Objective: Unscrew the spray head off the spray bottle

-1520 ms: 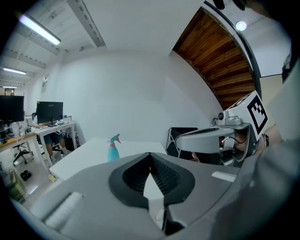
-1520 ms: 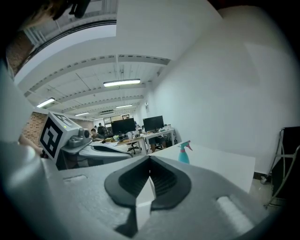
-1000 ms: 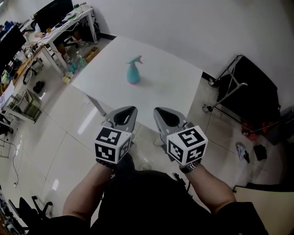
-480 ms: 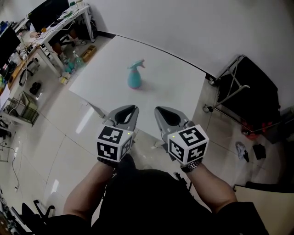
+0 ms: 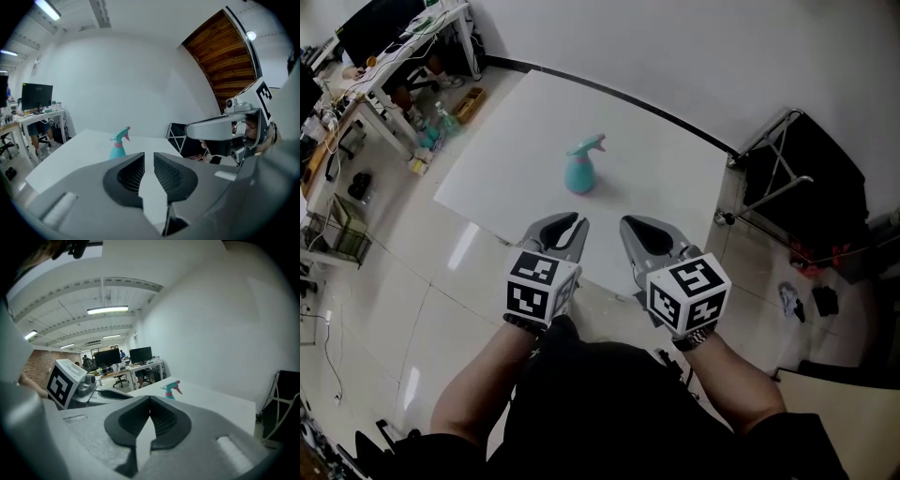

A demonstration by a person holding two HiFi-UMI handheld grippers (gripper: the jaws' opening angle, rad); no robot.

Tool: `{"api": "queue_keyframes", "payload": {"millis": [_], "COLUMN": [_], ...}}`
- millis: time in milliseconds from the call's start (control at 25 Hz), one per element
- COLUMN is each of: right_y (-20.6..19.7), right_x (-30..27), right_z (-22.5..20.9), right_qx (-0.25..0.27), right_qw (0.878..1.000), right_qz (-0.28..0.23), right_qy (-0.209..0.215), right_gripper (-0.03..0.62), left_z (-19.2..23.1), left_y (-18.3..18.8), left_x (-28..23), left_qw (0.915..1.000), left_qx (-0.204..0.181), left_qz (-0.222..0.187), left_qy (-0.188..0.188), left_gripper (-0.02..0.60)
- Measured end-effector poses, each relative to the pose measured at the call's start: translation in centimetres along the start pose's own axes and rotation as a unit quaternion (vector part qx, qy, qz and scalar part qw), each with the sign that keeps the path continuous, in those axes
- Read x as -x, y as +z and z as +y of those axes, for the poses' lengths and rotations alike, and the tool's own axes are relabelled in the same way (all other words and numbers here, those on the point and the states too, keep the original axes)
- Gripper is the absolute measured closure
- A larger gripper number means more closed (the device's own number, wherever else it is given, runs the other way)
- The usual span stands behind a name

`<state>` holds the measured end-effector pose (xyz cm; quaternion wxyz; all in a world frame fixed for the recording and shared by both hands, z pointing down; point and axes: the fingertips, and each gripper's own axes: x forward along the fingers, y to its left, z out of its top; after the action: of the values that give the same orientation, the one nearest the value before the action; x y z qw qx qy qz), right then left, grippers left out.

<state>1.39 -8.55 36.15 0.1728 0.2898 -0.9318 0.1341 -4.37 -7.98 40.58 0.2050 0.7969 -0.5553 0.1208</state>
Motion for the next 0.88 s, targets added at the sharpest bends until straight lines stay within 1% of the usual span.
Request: {"api": "queue_keyframes", "payload": {"millis": [120, 320, 640, 880], "right_y": [0.4, 0.3, -0.3, -1.0], "right_x": [-1.5, -3.7, -7.1, -8.9], "right_z": [-0.4, -1.2, -2.8, -3.7], "right_qx": [-0.004, -0.009, -0.021, -0.031], "right_qw": [1.000, 0.999, 0.997, 0.995], "right_qz": [0.009, 0.026, 0.058, 0.079], "right_qy": [-0.009, -0.026, -0.047, -0.061], "right_gripper": [0.602, 0.602, 0.602, 0.602], "left_z": [1.8, 4.4, 7.3, 9.1], "left_y": [-0.7, -1.9, -3.8, -5.1], "left_x": [-1.4, -3.8, -8.0, -10.7], "left_qw": [0.9996, 0.9987, 0.9948, 0.9918], "left_qx": [-0.010, -0.019, -0.048, -0.069], "left_qz": [0.024, 0.044, 0.081, 0.096], "left_qy": [-0.007, -0.018, -0.039, -0.049], "left_gripper": [0.491, 0.469, 0.383, 0.293]}}
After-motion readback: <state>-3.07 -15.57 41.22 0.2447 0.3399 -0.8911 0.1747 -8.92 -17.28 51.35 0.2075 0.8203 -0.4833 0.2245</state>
